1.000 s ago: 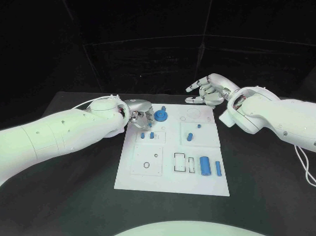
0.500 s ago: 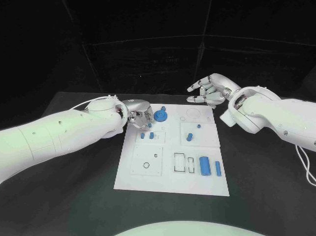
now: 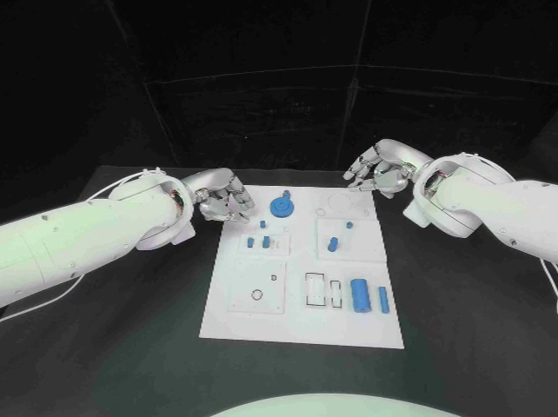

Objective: Assemble the parts on the task board

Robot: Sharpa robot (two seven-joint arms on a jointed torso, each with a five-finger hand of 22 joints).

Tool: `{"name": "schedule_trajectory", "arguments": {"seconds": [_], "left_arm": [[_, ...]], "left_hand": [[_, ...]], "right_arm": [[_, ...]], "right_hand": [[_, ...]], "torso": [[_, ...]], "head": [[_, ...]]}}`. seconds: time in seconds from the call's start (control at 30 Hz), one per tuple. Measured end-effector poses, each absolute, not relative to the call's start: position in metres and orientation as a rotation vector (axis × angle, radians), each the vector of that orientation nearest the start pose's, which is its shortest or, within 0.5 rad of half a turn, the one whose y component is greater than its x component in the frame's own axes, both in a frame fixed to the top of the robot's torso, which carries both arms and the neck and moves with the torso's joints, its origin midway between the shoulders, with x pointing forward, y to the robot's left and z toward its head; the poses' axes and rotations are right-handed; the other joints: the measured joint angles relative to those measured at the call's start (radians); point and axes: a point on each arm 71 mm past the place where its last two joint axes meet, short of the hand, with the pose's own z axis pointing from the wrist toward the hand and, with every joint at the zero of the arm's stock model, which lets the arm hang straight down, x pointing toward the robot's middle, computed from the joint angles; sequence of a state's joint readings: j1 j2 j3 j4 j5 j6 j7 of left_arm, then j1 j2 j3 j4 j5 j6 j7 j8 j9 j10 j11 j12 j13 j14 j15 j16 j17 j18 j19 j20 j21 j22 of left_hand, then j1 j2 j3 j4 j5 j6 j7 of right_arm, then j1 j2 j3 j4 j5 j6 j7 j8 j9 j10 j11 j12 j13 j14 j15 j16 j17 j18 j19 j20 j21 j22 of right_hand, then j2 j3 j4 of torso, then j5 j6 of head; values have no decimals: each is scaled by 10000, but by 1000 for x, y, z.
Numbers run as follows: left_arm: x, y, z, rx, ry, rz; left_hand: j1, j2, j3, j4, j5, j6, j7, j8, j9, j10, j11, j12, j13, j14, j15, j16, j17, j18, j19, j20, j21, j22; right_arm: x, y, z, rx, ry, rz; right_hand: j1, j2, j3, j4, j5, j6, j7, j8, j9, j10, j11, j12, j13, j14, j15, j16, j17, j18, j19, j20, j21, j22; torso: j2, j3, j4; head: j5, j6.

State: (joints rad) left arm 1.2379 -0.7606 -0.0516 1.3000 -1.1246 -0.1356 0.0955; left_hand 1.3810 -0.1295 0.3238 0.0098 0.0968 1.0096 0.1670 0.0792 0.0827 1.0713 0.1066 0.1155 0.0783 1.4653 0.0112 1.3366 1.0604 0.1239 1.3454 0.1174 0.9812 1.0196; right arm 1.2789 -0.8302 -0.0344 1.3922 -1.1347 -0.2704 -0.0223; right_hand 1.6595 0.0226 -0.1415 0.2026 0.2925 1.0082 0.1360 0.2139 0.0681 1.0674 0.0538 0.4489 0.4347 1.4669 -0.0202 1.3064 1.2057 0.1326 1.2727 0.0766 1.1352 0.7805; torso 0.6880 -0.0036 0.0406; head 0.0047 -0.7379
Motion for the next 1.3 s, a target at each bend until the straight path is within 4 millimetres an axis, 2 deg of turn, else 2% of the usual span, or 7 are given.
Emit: {"name": "schedule_trajectory", "arguments": {"seconds": [0.07, 0.2, 0.33, 0.43, 0.57, 0.77, 1.3], "left_arm": [[523, 221, -187, -1268, 17931, -9294], [517, 225, -180, -3613, 17337, -11148], [511, 222, -175, -5893, 16638, -12930], [508, 223, -174, -7309, 16076, -13866], [507, 227, -173, -8428, 15537, -14487], [506, 229, -173, -9511, 14918, -15059], [504, 230, -173, -10142, 14442, -15379]], "left_hand": [[75, 73, 37, 37, 40, 158, 3, 73, 7, 222, -29, 128, 35, 0, 0, -131, -200, 1, -189, -18, -338, -284], [172, 258, 261, 52, 40, 269, 96, 140, 3, 348, -31, 194, 27, -678, 51, -996, -1720, 391, -997, -14, -1883, -1562], [172, 258, 324, 41, 41, 269, 96, 140, -26, 348, -31, 246, -4, -993, 56, -1399, -2406, 389, -1381, -5, -2588, -2132], [172, 258, 324, 41, 41, 306, 62, 140, -45, 348, -31, 279, -21, -1293, 71, -1760, -3006, 385, -1522, 30, -2880, -2329], [173, 258, 352, 68, 41, 306, 62, 139, -49, 348, -31, 358, -21, -1347, 56, -1863, -3209, 531, -1587, 24, -2922, -2381], [172, 258, 351, 68, 40, 306, 62, 179, -49, 347, -31, 430, -20, -1399, 67, -1904, -3286, 537, -1587, 24, -2957, -2400], [173, 258, 379, 39, 40, 305, 61, 179, -74, 347, -30, 473, -19, -1414, 52, -1903, -3327, 538, -1622, -11, -2998, -2429]], "right_arm": [[520, -235, -157, 718, 16957, 7073], [513, -235, -166, -187, 17181, 6284], [505, -232, -175, -917, 17324, 5617], [499, -228, -183, -1436, 17411, 5208], [495, -224, -189, -1883, 17433, 4842], [492, -217, -196, -2352, 17481, 4466], [488, -202, -212, -2889, 17763, 4387]], "right_hand": [[12, -12, 61, 48, -64, 140, -16, -35, 0, 133, 14, -421, -318, 0, 0, 0, 29, 0, 16, 17, 33, 71], [104, -104, 279, 109, -340, 386, -70, -203, 0, 298, 16, -1192, -923, 0, 1, 0, 58, -1, 92, 19, 100, 143], [132, -76, 416, 167, -647, 384, -68, -433, -18, 295, 20, -1681, -1340, 0, 1, 1, 97, -2, 127, 55, 101, 182], [43, -192, 467, 229, -692, 275, 40, -614, -29, 166, 147, -1953, -1584, 0, 1, 43, 134, -1, 162, 90, 101, 214], [-65, -360, 500, 321, -746, 151, 159, -826, -29, 67, 246, -2210, -1841, 0, 78, 64, 154, 0, 201, 129, 142, 231], [-25, -529, 527, 349, -771, -21, 263, -1038, -29, -30, 343, -2409, -2100, -1, 150, 118, 194, -2, 230, 237, 143, 266], [114, -462, 1019, 332, -836, 63, 248, -1096, -1, 111, 363, -2534, -2461, -37, 186, 208, 275, -2, 266, 273, 247, 408]], "torso": [[0, 0, -1], [0, -2, -14], [2, -10, -30], [2, -12, -37], [2, -9, -42], [12, -5, -22], [18, -5, -18]], "head": [[-35, 18], [-180, 66], [-316, 107], [-382, 133], [-447, 160], [-500, 180], [-441, 157]]}}
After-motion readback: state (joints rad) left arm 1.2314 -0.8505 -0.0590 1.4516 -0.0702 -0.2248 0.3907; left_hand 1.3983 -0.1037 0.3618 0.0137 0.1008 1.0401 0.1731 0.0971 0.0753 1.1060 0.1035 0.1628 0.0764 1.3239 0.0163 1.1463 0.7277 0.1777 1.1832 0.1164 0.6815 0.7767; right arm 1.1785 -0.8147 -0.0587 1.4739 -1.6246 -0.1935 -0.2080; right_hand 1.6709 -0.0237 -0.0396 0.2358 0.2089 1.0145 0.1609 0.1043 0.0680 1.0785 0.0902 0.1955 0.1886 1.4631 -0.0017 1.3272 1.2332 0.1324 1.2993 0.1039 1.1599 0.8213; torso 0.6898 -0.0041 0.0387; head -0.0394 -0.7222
